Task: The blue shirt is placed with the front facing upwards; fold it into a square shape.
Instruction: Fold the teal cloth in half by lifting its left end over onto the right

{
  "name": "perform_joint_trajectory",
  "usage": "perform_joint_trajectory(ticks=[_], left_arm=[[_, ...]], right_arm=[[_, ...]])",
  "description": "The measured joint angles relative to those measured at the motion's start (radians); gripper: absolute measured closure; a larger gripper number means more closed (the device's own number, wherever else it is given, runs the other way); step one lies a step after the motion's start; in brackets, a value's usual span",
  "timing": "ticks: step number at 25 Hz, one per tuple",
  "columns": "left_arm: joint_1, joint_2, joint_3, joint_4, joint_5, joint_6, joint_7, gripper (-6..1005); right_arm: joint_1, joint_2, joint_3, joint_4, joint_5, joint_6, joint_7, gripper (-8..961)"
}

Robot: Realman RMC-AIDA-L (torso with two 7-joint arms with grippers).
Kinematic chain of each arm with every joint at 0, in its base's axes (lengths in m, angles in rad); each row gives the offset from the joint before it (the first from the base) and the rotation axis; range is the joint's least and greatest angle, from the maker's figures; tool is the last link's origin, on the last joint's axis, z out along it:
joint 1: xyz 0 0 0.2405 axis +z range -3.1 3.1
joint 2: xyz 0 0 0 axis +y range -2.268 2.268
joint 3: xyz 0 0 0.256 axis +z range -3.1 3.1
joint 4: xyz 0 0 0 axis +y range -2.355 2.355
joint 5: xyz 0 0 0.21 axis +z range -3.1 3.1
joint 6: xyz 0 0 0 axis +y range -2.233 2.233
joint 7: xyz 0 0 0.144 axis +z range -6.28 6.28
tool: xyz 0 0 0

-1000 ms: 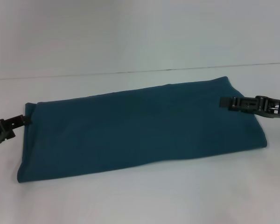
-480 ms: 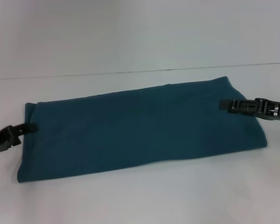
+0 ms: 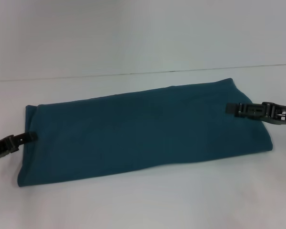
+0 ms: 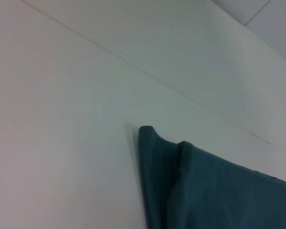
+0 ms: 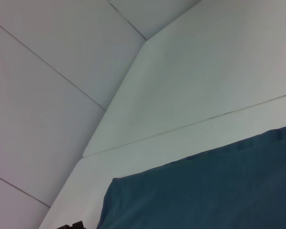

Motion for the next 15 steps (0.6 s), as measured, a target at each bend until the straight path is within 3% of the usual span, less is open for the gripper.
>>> perform_joint_trajectory(ticks=[15], left_arm=[[-0.012,-0.001,0.000,-0.014,0.046,-0.011,-0.012,185]], right_arm=[[-0.007,0.000,0.000,0.002,-0.001,-0.003,0.000,299]])
